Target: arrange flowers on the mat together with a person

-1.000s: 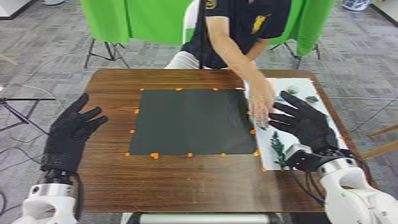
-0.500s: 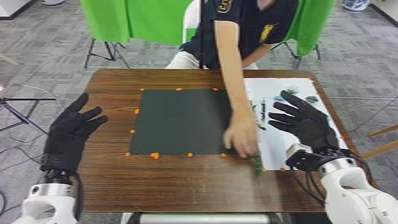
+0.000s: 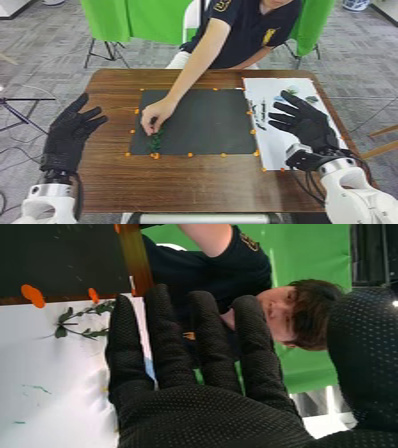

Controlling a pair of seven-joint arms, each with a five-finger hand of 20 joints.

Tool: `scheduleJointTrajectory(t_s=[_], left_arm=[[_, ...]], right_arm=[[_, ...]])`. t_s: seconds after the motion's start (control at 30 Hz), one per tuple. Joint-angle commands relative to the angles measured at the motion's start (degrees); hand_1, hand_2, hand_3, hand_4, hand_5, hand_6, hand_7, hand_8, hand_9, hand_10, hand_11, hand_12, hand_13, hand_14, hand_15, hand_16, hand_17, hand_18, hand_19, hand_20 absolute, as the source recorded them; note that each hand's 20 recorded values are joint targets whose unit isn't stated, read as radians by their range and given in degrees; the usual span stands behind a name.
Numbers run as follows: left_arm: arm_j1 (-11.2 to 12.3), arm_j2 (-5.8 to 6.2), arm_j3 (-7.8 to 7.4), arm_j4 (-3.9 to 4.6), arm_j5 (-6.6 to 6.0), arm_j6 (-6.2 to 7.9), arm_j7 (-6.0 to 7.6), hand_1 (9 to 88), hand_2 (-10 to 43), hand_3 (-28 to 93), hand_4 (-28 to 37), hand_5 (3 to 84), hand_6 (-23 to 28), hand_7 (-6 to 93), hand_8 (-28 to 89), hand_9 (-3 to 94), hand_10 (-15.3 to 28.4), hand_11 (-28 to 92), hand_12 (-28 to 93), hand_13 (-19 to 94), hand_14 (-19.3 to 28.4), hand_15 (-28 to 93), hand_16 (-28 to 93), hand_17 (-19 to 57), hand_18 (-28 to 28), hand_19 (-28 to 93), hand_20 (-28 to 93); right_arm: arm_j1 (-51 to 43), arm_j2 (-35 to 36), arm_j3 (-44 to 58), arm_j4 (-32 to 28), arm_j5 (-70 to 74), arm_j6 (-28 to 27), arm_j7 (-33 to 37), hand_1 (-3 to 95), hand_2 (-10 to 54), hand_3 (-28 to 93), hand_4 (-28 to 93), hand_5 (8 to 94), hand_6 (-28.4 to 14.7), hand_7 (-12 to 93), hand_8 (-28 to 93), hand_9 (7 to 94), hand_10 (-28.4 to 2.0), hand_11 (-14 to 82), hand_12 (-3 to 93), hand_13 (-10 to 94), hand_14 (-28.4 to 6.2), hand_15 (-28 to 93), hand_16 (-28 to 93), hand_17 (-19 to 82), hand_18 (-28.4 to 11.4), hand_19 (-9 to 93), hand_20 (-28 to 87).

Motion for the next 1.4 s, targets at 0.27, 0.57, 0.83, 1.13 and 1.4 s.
scheduleJointTrajectory(t_s=[0.27, 0.57, 0.83, 1.13, 1.4], left_arm=[[0.87, -0.14, 0.13, -0.15, -0.21, 0.11, -0.23, 25.3, 3.7, 79, -24.7, 35.4, 3.5, 12.6, -10, 38.9, 18.2, 23, 11, 29, 27.3, 50, -8, -8.5, 24.0, 48, 15], [1.06, 0.72, 0.59, -0.09, -1.01, 0.75, 0.97, 25.3, 3.7, 79, -24.6, 35.5, 3.7, 12.6, -10, 39.0, 18.3, 23, 11, 30, 27.3, 50, -8, -8.5, 24.0, 48, 15], [1.05, 2.04, 0.89, -0.15, -1.87, 1.60, 2.67, 25.3, 3.7, 79, -24.6, 35.4, 3.6, 12.5, -10, 38.9, 18.3, 23, 11, 30, 27.3, 50, -8, -8.6, 24.0, 48, 15], [1.61, 3.09, 1.07, -0.18, -2.83, 2.35, 4.15, 25.4, 3.7, 79, -24.7, 35.2, 3.6, 12.6, -10, 38.9, 18.3, 23, 11, 30, 27.2, 50, -8, -8.5, 24.0, 48, 15], [0.98, 2.81, 0.90, -0.11, -2.33, 2.14, 3.54, 25.4, 3.7, 79, -24.6, 35.3, 3.7, 12.6, -10, 38.9, 18.3, 23, 11, 30, 27.3, 50, -8, -8.5, 23.9, 48, 15]], right_arm=[[-0.71, -0.29, -0.09, -0.33, 0.02, -0.14, -0.19, 21.7, 1.1, 77, -28, 39.4, 0.2, 13, -11, 44.0, -13.2, 6.3, 14.8, 37, -17.4, 18, 19, 9, -26.3, 51, 13], [-0.64, 4.11, -1.59, -1.76, -4.63, 8.04, -2.39, 21.9, 0.8, 78, -28, 40.2, 0.1, 14, -11, 45.0, -13.5, 7.3, 15.1, 38, -17.7, 20, 19, 10, -26.9, 52, 14], [-3.79, 11.42, 7.30, -4.84, -10.41, 7.93, 3.80, 23.5, -1.2, 79, -28, 42.3, -0.7, 15, -12, 47.1, -14.5, 10.5, 14.9, 40, -17.6, 26, 17, 12, -28.3, 57, 14], [-12.51, 20.67, 11.73, -5.55, -26.31, 19.02, 11.56, 26.5, -1.6, 77, -27, 44.7, -1.9, 16, -12, 52.5, -15.1, 16.8, 14.7, 47, -17.1, 37, 14, 19, -28.4, 64, 14], [-16.01, 23.78, 13.95, -4.18, -36.69, 18.50, 23.23, 27.6, -2.0, 76, -26, 46.8, -2.6, 16, -12, 55.8, -16.4, 21.1, 14.6, 51, -17.1, 45, 11, 24, -26.9, 70, 13]])
